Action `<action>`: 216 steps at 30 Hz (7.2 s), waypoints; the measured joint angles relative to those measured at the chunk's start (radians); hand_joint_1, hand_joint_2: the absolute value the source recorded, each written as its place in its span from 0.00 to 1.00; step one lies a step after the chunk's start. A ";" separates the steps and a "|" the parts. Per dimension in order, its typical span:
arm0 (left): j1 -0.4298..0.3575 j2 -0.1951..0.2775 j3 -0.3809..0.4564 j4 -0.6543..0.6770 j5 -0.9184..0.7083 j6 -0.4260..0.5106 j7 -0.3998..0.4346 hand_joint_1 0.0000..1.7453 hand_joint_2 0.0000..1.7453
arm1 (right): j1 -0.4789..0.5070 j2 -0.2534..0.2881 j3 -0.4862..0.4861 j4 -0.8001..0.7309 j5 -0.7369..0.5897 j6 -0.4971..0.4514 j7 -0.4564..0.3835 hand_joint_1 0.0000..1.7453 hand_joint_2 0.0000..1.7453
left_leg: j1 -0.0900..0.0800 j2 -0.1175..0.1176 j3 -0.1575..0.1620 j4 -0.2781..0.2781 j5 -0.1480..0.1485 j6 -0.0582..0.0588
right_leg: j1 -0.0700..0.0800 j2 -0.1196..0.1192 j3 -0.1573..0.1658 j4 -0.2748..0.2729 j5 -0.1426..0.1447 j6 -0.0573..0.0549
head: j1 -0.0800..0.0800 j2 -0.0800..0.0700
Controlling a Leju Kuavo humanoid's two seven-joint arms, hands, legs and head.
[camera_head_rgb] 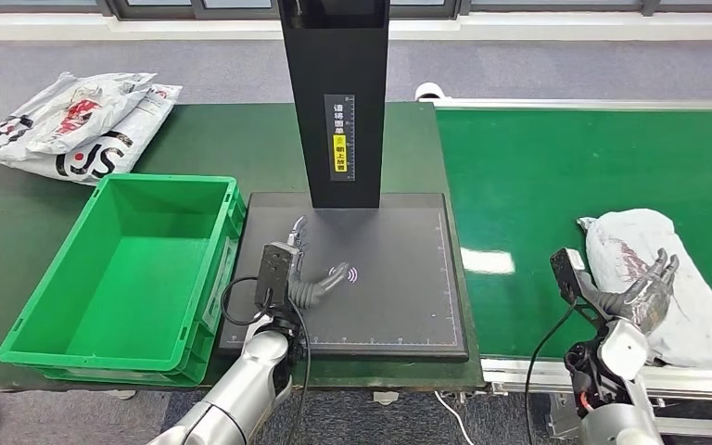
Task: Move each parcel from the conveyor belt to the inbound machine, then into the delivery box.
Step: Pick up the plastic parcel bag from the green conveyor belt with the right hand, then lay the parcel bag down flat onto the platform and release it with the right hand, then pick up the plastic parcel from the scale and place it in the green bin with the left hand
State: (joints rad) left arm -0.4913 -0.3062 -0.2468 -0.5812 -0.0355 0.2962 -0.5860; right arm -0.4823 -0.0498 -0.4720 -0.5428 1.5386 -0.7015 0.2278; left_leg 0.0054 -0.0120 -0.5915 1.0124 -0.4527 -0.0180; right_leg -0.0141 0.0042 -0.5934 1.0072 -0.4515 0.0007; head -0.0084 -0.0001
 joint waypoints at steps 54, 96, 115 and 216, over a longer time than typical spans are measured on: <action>0.110 0.087 0.056 -0.172 0.009 -0.013 0.027 0.00 1.00 | -0.019 -0.053 0.464 0.260 0.033 0.253 0.449 0.66 1.00 | 0.000 0.000 -0.001 -0.001 0.001 0.001 | 0.000 -0.001 0.000 0.000 0.000 0.000 | 0.000 0.000; 0.124 0.083 0.126 -0.218 -0.065 0.011 0.053 0.00 1.00 | -0.028 0.039 0.422 0.088 -0.053 0.012 0.044 1.00 1.00 | 0.000 0.001 -0.001 -0.001 0.002 0.000 | 0.001 0.001 0.000 0.000 0.001 0.000 | 0.000 0.000; 0.100 0.065 0.142 -0.261 -0.182 0.053 0.083 0.00 1.00 | 0.076 0.306 0.531 -0.485 -0.349 0.000 -0.364 1.00 1.00 | 0.003 0.001 -0.002 -0.001 0.002 0.000 | 0.003 0.000 -0.001 0.000 0.001 -0.001 | 0.000 0.000; -0.150 0.181 -0.090 0.110 -0.693 0.109 0.230 1.00 1.00 | -0.047 0.195 0.818 -0.104 -1.558 0.370 -0.782 0.00 1.00 | 0.003 -0.001 0.001 -0.001 0.007 -0.005 | 0.005 -0.001 0.000 0.000 0.005 -0.004 | 0.000 0.000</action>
State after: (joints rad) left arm -0.6413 -0.1252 -0.3366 -0.4713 -0.7283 0.4052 -0.3556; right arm -0.5288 0.1456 0.3458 -0.6471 -0.0196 -0.3312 -0.5539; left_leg 0.0084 -0.0130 -0.5909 1.0113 -0.4456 -0.0234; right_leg -0.0088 0.0035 -0.5933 1.0076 -0.4466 -0.0029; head -0.0084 -0.0002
